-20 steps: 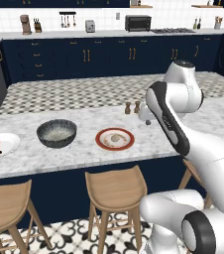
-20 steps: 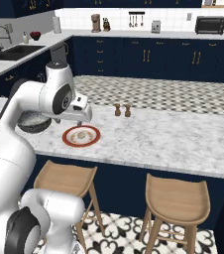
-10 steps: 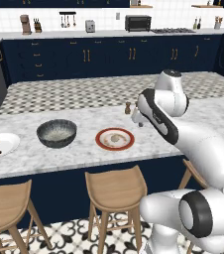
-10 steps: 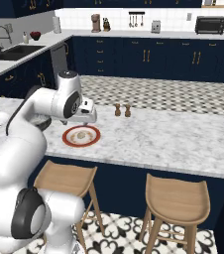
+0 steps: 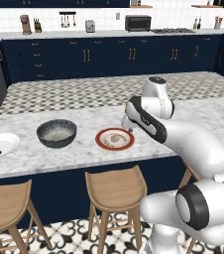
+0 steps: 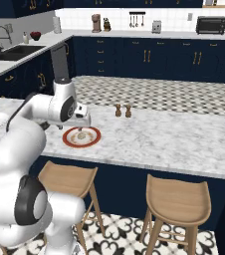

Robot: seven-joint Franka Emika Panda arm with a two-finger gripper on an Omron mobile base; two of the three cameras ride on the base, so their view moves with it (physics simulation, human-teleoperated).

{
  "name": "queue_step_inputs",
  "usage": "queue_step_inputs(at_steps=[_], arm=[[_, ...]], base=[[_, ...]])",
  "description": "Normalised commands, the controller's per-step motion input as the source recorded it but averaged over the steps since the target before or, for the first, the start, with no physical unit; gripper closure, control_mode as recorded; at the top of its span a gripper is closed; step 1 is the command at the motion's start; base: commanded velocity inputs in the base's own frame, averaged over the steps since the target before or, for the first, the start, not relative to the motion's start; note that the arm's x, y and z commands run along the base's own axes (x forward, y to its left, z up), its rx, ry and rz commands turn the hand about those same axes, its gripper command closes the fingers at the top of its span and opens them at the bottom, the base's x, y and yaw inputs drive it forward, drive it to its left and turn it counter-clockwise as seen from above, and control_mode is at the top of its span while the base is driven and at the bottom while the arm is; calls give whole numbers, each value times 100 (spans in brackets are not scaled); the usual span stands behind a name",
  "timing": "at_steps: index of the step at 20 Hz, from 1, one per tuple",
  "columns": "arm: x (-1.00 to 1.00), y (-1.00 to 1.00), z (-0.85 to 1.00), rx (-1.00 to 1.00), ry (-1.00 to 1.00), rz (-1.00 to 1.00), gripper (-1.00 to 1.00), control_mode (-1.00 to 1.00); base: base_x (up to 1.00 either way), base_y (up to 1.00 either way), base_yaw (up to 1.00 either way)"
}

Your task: Pick the chicken drumstick and garlic from their plates and place them in the bowl. Then put the bowl in the fridge.

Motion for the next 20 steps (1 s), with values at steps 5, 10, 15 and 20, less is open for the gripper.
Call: queue_step_inputs(at_steps=[5,10,15,20], arm=[[26,7,-31,0,0,0,-100,-100],[38,10,-37,0,0,0,-100,-100],[56,24,-29,0,0,0,-100,-100],[62,6,-36,0,0,0,-100,-100]], base=[[0,0,0],[0,0,0],[0,0,0],[0,0,0]])
